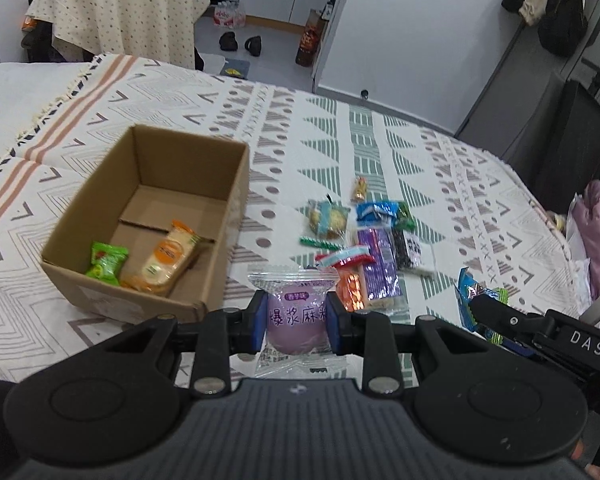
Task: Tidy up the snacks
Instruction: 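Carry both held snacks over the cardboard box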
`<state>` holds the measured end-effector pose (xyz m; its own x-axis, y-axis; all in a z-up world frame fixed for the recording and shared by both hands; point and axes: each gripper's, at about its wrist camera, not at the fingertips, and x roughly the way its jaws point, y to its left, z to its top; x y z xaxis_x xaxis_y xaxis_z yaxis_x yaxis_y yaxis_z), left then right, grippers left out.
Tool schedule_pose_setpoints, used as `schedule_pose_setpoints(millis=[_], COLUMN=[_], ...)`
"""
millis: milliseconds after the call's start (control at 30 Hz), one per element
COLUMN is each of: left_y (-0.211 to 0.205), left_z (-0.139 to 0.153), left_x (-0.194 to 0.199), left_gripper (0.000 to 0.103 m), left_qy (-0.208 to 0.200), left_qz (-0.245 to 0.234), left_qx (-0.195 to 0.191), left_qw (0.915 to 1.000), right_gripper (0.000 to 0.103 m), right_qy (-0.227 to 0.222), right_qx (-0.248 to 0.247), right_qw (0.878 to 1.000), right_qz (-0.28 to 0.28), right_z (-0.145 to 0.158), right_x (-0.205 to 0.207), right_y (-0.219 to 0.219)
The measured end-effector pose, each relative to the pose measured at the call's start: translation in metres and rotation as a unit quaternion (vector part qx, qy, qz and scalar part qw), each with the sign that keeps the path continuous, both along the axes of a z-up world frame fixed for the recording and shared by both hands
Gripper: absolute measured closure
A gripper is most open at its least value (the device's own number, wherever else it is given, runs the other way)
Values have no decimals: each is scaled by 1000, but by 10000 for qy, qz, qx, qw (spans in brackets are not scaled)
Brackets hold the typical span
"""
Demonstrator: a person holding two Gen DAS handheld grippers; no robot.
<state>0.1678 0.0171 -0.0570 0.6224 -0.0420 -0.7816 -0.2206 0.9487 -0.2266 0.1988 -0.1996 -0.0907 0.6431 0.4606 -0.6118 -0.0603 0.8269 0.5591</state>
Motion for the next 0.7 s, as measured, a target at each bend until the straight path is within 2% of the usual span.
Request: schedule_pose_setpoints(millis=[233, 700], left_y=[26, 83], left_z=[13, 15], left_x=[-7, -12], left_gripper=[74, 74], left_qy=[-167, -261], left_qz=[132, 477], left_qx=[-47, -305], left_qw=[9998, 9981], right_gripper=[77, 77], right_qy=[-140, -246], right_qx=[-56, -208], right_qw=[9998, 9982], right_qz=[137, 510], right_z=[15, 25], right_x=[4, 10], right_y=[24, 82])
